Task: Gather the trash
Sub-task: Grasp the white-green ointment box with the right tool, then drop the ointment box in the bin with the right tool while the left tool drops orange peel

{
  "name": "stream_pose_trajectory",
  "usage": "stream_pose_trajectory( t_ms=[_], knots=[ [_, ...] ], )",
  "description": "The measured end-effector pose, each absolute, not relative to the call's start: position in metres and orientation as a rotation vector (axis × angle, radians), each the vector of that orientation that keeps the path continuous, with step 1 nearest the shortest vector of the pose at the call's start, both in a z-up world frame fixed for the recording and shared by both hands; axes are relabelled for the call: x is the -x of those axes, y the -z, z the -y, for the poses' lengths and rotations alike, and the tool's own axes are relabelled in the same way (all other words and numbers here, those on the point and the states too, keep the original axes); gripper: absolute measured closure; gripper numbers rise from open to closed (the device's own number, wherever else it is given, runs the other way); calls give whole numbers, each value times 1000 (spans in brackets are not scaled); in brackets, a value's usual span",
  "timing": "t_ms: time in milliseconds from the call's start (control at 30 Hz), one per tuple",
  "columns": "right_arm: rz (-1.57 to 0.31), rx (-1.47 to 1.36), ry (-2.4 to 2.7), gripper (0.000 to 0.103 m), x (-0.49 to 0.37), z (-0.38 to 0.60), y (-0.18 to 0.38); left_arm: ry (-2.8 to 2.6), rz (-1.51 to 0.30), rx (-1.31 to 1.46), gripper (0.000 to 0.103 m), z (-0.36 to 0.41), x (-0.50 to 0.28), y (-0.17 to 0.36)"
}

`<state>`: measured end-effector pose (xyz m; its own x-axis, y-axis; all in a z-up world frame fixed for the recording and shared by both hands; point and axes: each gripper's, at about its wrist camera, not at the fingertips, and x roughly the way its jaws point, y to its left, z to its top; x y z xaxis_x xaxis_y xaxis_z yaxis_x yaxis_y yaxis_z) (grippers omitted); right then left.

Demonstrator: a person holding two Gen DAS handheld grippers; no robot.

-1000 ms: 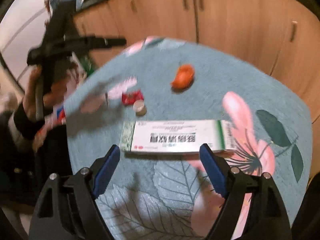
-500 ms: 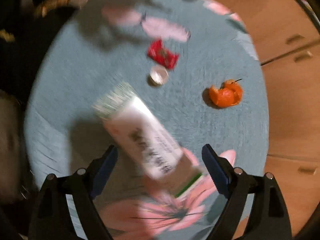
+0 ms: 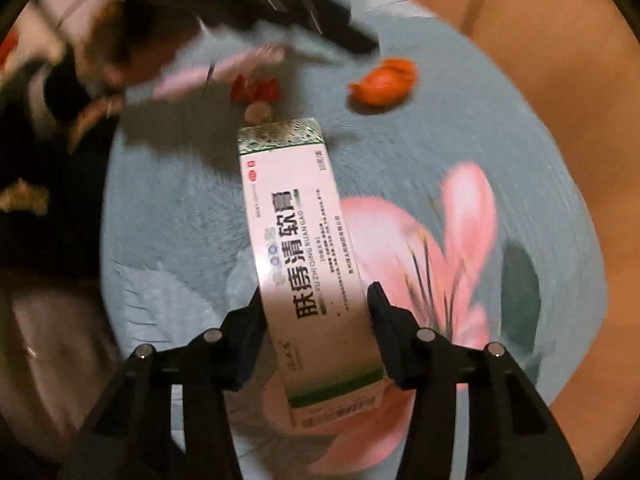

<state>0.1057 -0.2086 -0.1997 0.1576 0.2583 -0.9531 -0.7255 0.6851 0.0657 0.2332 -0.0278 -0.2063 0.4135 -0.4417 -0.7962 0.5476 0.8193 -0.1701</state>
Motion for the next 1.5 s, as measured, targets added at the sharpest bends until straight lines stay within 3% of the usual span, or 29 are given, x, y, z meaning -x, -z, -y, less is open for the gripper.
stream_pose_trajectory(
  t_ms=[267,300,333,367,533,767,967,1233,1267,1300,1367,1400,1433,1500],
  knots=[
    [-1089,49,-462,57,-61,328,175,442,-1023,-233,27,81,-254,238],
    [-1064,2,-430,57,-53,341,171,412,-1017,-253,40,84,-253,239],
    [-1032,-61,-389,57,-46,362,166,364,-1011,-284,79,88,-250,239],
    [-1004,-120,-352,57,-38,381,163,356,-1025,-276,92,89,-250,239],
    [-910,-258,-244,59,-14,447,158,308,-1106,-77,93,60,-259,242],
    [-800,-366,-110,62,20,504,179,339,-995,8,94,55,-246,202],
    [-744,-441,0,62,42,549,187,467,-945,41,94,96,-245,161],
    [-775,-438,159,64,24,590,215,739,-947,-37,94,231,-212,134],
    [-789,-427,177,76,19,592,221,773,-940,-51,94,249,-204,131],
    [-825,-420,205,75,11,596,230,806,-934,-65,94,268,-199,129],
    [-866,-408,244,69,2,603,246,855,-927,-92,94,302,-190,132],
    [-885,-374,283,60,-2,602,249,887,-928,-107,94,323,-185,132],
    [-886,-346,305,35,-3,602,250,910,-933,-115,94,338,-180,134],
    [-842,-321,300,29,5,597,244,953,-944,-140,94,370,-173,139]
  ],
)
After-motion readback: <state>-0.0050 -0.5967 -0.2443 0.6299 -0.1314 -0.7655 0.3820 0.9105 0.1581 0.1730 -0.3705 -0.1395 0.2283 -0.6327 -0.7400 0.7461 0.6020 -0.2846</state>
